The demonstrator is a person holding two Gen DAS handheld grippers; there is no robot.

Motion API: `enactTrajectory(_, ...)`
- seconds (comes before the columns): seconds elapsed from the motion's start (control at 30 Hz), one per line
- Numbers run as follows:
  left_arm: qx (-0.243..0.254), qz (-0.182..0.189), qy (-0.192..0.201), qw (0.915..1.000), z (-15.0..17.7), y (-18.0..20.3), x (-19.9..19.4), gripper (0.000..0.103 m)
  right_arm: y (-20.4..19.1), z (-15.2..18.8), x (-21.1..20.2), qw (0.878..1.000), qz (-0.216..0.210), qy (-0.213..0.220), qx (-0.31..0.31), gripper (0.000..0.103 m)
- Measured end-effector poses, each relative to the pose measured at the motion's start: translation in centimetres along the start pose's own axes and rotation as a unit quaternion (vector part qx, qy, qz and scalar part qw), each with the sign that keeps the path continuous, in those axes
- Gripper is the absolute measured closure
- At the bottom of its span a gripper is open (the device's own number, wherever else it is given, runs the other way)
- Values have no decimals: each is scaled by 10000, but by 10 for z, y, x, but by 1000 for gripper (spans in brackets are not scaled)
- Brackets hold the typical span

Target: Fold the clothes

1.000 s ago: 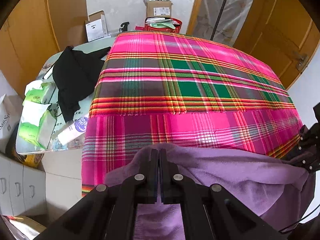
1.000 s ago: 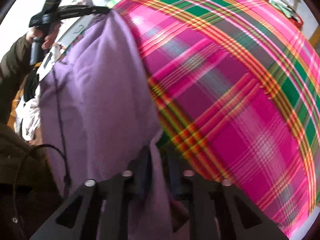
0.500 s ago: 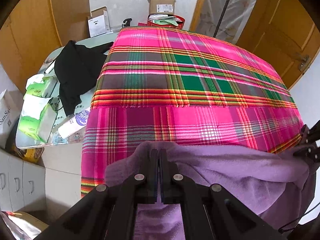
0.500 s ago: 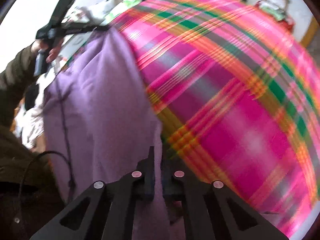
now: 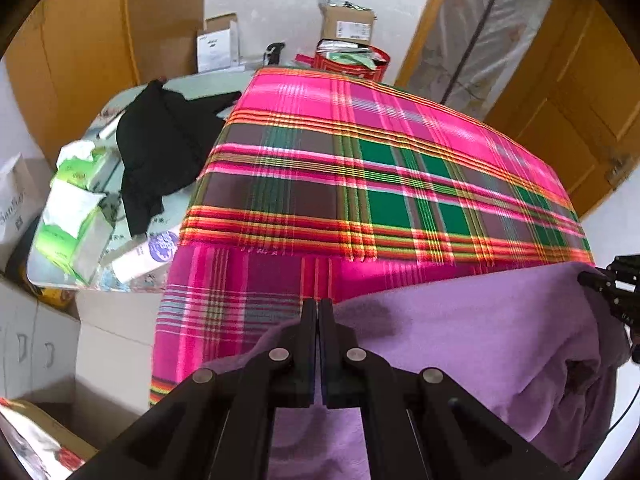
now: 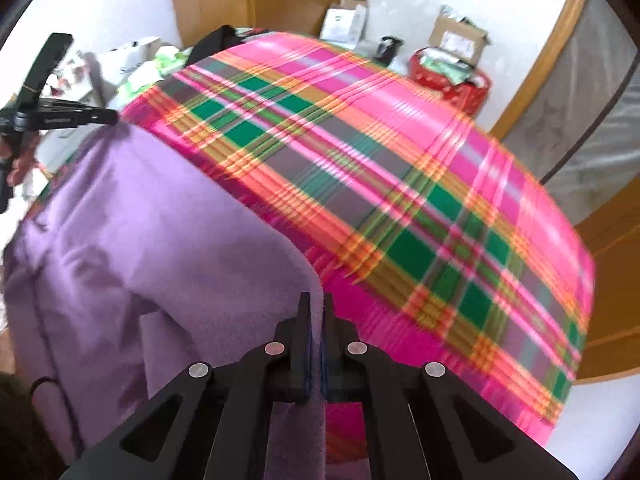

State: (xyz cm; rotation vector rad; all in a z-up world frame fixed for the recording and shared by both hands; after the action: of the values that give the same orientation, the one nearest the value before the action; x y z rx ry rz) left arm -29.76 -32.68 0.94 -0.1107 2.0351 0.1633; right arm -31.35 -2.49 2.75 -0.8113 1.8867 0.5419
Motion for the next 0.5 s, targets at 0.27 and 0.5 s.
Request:
enactTrajectory(0.27, -181, -94, 34, 9998, -14, -1, 10, 102, 6, -18, 20, 9982, 547, 56, -222, 100)
enactTrajectory(0.5, -93, -254, 156, 9995, -30, -1, 14, 102, 15, -32, 32, 9953, 919, 94, -278, 100)
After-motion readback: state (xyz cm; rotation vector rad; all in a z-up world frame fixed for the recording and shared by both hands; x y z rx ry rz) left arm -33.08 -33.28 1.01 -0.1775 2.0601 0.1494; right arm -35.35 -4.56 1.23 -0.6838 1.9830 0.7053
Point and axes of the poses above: each gripper's, at about its wrist camera, not at the fingertips, and x roughly the way its jaws point, y to its right, z to its underside, the point moved 4 cm from there along x, roughly the way its jaws point, and after that the axes turned 7 degrees about -z, right-handed, at the moved point
